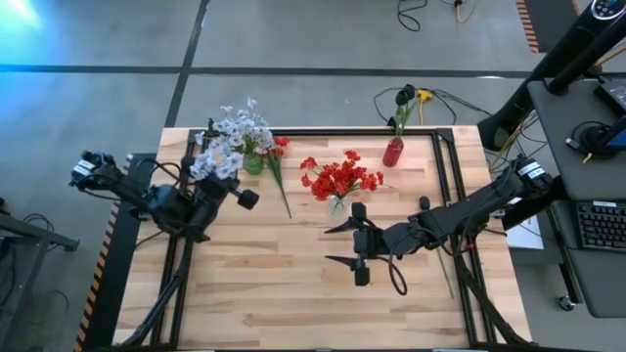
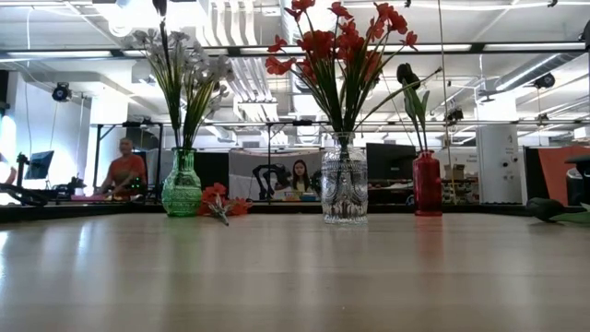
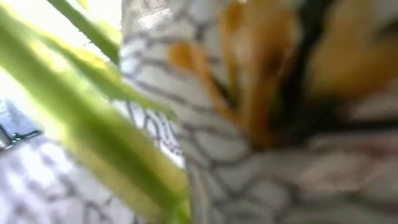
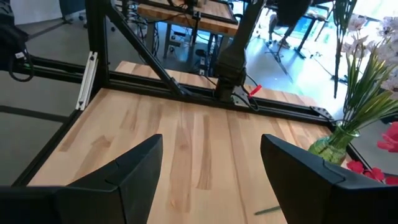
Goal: Sort flowers into vase by color
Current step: Put the white flower into the green vase
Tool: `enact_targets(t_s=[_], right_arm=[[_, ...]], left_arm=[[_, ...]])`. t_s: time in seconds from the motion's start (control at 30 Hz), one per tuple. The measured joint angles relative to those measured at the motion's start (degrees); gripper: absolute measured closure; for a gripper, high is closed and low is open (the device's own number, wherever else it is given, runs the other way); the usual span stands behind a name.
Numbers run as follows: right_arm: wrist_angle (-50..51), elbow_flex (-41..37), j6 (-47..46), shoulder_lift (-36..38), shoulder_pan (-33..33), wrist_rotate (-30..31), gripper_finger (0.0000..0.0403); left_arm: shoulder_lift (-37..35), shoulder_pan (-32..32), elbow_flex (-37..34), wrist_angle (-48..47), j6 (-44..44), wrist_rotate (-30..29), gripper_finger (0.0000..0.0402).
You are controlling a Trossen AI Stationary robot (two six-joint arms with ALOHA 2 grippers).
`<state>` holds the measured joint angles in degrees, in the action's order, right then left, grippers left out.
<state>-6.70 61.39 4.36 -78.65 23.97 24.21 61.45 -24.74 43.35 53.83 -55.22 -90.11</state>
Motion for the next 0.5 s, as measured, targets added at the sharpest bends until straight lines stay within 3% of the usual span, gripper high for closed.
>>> enact_targets(t_s=[0.3, 0.4, 0.5], right_arm=[[0.0, 0.0, 0.4, 0.0, 0.0, 0.9, 0.0133], [0.0, 0.0, 0.9, 0.0, -0.1, 1.5, 0.0133], [0.0, 0.0, 0.9, 0.0, -0.3, 1.5, 0.0131]], left_arm=[[-0.3, 2.3, 0.0, -1.3, -1.7, 1.7, 0.0394], [-0.2, 2.2, 0.0, -2.4, -0.7, 5.7, 0.0399], [0.1, 1.9, 0.0, -7.3, 6.3, 13.4, 0.04]])
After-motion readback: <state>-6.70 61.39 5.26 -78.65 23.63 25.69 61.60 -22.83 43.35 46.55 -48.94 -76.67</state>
